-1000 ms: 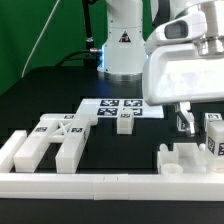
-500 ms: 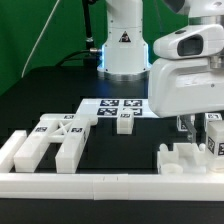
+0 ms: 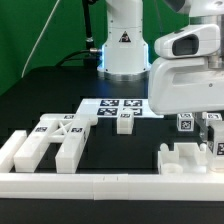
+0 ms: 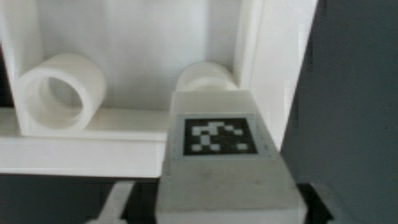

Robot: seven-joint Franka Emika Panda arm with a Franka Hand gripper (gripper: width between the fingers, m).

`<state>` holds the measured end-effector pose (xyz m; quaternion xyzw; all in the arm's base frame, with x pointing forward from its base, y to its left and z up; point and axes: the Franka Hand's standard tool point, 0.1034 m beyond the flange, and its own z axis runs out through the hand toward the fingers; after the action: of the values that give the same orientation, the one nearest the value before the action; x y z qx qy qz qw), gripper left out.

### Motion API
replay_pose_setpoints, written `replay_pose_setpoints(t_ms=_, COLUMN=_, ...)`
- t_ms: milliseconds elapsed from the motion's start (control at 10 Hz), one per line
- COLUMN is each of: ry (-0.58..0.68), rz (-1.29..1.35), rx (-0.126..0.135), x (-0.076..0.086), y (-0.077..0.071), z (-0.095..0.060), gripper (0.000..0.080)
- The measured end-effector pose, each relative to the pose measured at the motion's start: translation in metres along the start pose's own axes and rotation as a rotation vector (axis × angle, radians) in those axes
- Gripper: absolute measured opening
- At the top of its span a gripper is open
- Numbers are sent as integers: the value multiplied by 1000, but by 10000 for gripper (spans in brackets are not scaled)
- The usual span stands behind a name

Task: Assemble chair

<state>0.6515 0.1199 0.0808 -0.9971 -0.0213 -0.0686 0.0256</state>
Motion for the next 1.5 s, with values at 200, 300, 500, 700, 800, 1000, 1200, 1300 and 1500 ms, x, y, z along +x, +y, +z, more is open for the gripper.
replay_pose_setpoints(t_ms=200, ry=-1, rz=187, rx=2, x=0, y=1, z=0, gripper=284)
replay_pose_setpoints(t_ms=300, ry=1, rz=390, rx=-7, x=-1, y=3, z=1, gripper=284)
replay_pose_setpoints(t_ms=500, ry=0, rz=658, rx=-6, x=-1, y=6, z=1, gripper=284)
replay_pose_setpoints(t_ms=700, ry=-7, rz=946, rx=-12, x=-2, y=6, z=1, gripper=285)
replay_pose_setpoints(t_ms=800, ry=-16, rz=1101, rx=0, x=-3, y=7, z=1, gripper=285)
replay_pose_setpoints(t_ms=1000, ry=-31, rz=1273, rx=19, x=-4, y=9, z=1, gripper=285)
replay_pose_setpoints(t_ms=1200, ry=-31, rz=1237, rx=19, x=-4, y=9, z=2, gripper=393)
replay_pose_setpoints(t_ms=1300, ry=-31, rz=1188, rx=20, x=-4, y=8, z=2, gripper=528)
replay_pose_setpoints(t_ms=1500, ry=-22, rz=869, rx=26, x=-2, y=6, z=0, gripper=624)
